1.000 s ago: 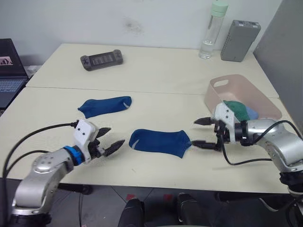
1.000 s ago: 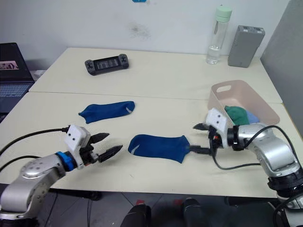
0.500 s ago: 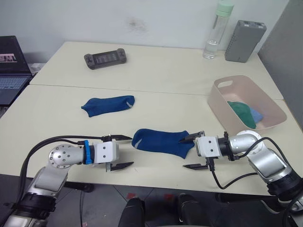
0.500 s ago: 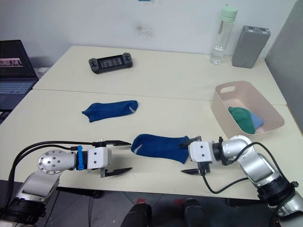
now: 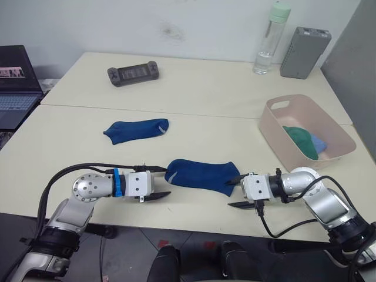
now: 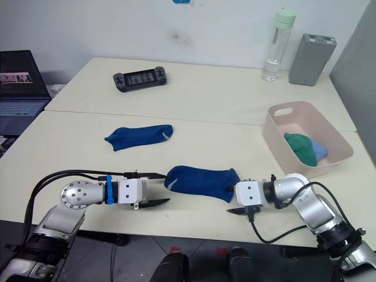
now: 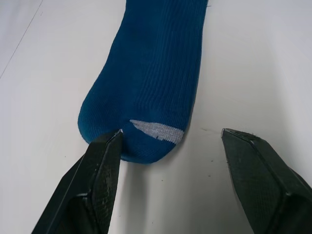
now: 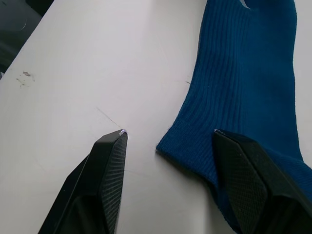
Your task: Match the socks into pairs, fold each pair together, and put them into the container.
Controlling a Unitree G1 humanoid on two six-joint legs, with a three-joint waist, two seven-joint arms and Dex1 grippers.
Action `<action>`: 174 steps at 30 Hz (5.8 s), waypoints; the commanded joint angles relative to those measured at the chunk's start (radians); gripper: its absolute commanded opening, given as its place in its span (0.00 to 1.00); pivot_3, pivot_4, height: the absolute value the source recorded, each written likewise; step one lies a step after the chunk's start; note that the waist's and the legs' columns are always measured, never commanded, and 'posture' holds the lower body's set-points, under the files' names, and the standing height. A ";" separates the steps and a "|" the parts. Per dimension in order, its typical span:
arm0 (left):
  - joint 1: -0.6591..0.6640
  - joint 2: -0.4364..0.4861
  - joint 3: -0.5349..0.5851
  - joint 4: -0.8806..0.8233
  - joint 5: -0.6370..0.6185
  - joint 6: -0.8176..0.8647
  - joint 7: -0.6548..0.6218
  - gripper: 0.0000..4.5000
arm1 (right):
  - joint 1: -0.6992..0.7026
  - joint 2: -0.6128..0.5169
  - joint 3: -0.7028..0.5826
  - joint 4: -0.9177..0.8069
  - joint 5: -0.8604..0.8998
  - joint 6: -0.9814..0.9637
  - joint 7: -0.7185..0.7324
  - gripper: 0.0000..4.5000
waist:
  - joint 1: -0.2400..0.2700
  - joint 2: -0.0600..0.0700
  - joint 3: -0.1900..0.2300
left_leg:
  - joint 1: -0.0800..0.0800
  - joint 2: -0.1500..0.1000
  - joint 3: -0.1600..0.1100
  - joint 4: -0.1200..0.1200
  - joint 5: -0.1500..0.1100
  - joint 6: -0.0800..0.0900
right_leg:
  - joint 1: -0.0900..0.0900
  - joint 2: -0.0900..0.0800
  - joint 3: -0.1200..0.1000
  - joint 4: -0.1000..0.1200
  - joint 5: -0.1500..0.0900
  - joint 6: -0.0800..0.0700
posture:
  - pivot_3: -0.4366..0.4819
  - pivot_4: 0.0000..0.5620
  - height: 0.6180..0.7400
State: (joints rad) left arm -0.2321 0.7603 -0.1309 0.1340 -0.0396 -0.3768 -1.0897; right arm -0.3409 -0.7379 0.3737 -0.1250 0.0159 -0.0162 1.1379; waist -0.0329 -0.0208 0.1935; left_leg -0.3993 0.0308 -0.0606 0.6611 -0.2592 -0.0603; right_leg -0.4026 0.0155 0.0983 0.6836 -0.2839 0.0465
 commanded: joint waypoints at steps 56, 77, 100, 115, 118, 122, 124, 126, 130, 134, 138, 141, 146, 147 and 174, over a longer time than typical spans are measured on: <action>0.326 0.222 0.250 -0.498 -0.424 0.518 -0.167 0.29 | -0.042 -0.094 -0.206 -0.418 0.657 0.833 0.035 0.00 | -0.018 0.004 0.001 | -0.002 0.001 0.001 -0.002 0.000 0.002 | -0.002 0.000 0.000 -0.002 -0.002 0.000 | 0.48 0.27 1.00; 0.076 0.052 0.005 -0.207 -0.178 0.078 -0.199 0.57 | -0.080 -0.099 -0.211 -0.381 0.663 0.855 0.032 0.00 | -0.017 0.003 0.000 | -0.002 0.001 0.002 -0.001 0.000 0.003 | -0.002 0.000 0.001 -0.002 -0.001 0.001 | 0.48 0.27 1.00; 0.075 0.039 -0.046 -0.174 -0.103 -0.022 -0.173 0.23 | -0.091 -0.097 -0.202 -0.367 0.655 0.859 0.043 0.00 | -0.018 0.003 0.000 | -0.002 0.001 0.001 -0.001 0.000 0.003 | -0.002 0.000 0.000 -0.002 -0.001 0.000 | 0.48 0.27 1.00; 0.260 0.188 0.144 -0.512 -0.404 0.361 -0.160 0.00 | -0.077 -0.094 -0.180 -0.392 0.619 0.779 0.055 0.00 | -0.023 0.002 0.000 | -0.002 0.002 0.001 -0.001 0.000 0.003 | -0.002 0.000 0.000 -0.001 -0.002 0.002 | 0.48 0.27 1.00; 0.375 0.291 0.245 -0.649 -0.545 0.564 -0.163 0.00 | -0.067 -0.091 -0.179 -0.419 0.645 0.798 0.050 0.00 | -0.025 0.002 0.000 | -0.002 0.002 0.001 -0.001 0.000 0.003 | -0.002 0.000 0.000 -0.002 -0.002 0.003 | 0.48 0.27 1.00; 0.440 0.356 0.316 -0.690 -0.644 0.741 -0.160 0.00 | -0.048 -0.100 -0.180 -0.433 0.688 0.838 0.052 0.00 | -0.022 0.003 0.001 | -0.001 0.002 0.001 -0.001 0.000 0.003 | -0.001 0.000 -0.001 -0.001 -0.003 0.004 | 0.48 0.27 1.00; 0.418 0.352 0.298 -0.669 -0.641 0.779 -0.146 0.00 | -0.051 -0.095 -0.172 -0.412 0.679 0.838 0.047 0.00 | -0.020 0.003 0.000 | -0.001 0.002 0.001 -0.001 0.000 0.003 | -0.001 0.000 0.000 -0.001 -0.003 0.004 | 0.48 0.27 1.00; 0.373 0.335 0.251 -0.628 -0.604 0.794 -0.137 0.00 | -0.067 -0.087 -0.145 -0.367 0.634 0.812 0.042 0.00 | -0.020 0.003 0.000 | -0.001 0.001 0.001 0.000 0.000 0.003 | -0.001 0.000 0.000 -0.002 -0.003 0.004 | 0.48 0.27 1.00; 0.263 0.306 0.145 -0.517 -0.482 0.754 -0.145 0.00 | -0.118 -0.055 -0.086 -0.267 0.541 0.753 0.038 0.00 | -0.022 0.003 0.000 | -0.001 0.001 0.002 0.000 0.000 0.003 | -0.002 0.001 0.000 -0.002 -0.003 0.004 | 0.48 0.27 1.00; 0.127 0.261 0.054 -0.388 -0.381 0.720 -0.158 0.00 | -0.190 0.012 -0.032 -0.136 0.427 0.669 0.020 0.00 | -0.025 0.003 0.001 | -0.001 0.002 0.002 0.000 0.000 0.003 | -0.002 0.001 0.000 -0.001 -0.002 0.002 | 0.48 0.27 1.00; 0.011 0.213 -0.004 -0.281 -0.306 0.680 -0.167 0.00 | -0.239 0.042 -0.012 -0.031 0.356 0.596 0.038 0.00 | -0.024 0.003 0.001 | -0.002 0.001 0.002 -0.001 0.000 0.003 | -0.003 0.001 0.000 -0.002 0.000 0.000 | 0.48 0.27 1.00; -0.047 0.189 -0.041 -0.208 -0.246 0.629 -0.184 0.00 | -0.257 0.049 -0.003 0.028 0.317 0.545 0.062 0.00 | -0.023 0.003 0.000 | -0.002 0.001 0.002 -0.001 0.000 0.003 | -0.003 0.001 0.000 -0.002 0.000 -0.001 | 0.48 0.27 1.00; -0.125 0.133 -0.082 -0.116 -0.176 0.566 -0.195 0.00 | -0.263 0.063 0.001 0.078 0.275 0.501 0.086 0.00 | -0.023 0.003 0.000 | -0.002 0.001 0.002 -0.001 0.000 0.003 | -0.002 0.001 0.000 -0.001 0.000 -0.001 | 0.48 0.27 1.00; -0.139 0.121 -0.089 -0.100 -0.166 0.561 -0.197 0.00 | -0.263 0.066 -0.001 0.084 0.267 0.493 0.088 0.00 | -0.023 0.003 0.000 | -0.002 0.001 0.001 0.000 0.000 0.003 | -0.002 0.001 0.000 -0.001 0.000 -0.001 | 0.48 0.27 1.00; -0.063 -0.001 0.168 -0.259 -0.290 0.557 -0.064 0.68 | -0.197 0.103 -0.161 -0.132 0.295 0.466 -0.005 0.79 | -0.025 0.003 0.000 | -0.002 0.000 -0.002 0.001 0.000 0.003 | -0.003 0.000 -0.001 0.006 0.000 -0.002 | 0.48 0.27 1.00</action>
State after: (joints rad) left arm -0.3248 0.7653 -0.0015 -0.0442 -0.2821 0.1712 -1.1776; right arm -0.5534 -0.6504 0.2202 -0.1934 0.2978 0.4662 1.1599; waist -0.0575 -0.0182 0.1940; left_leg -0.4011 0.0310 -0.0627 0.6620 -0.2594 -0.0575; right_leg -0.4056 0.0158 0.0974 0.6900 -0.2838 0.0447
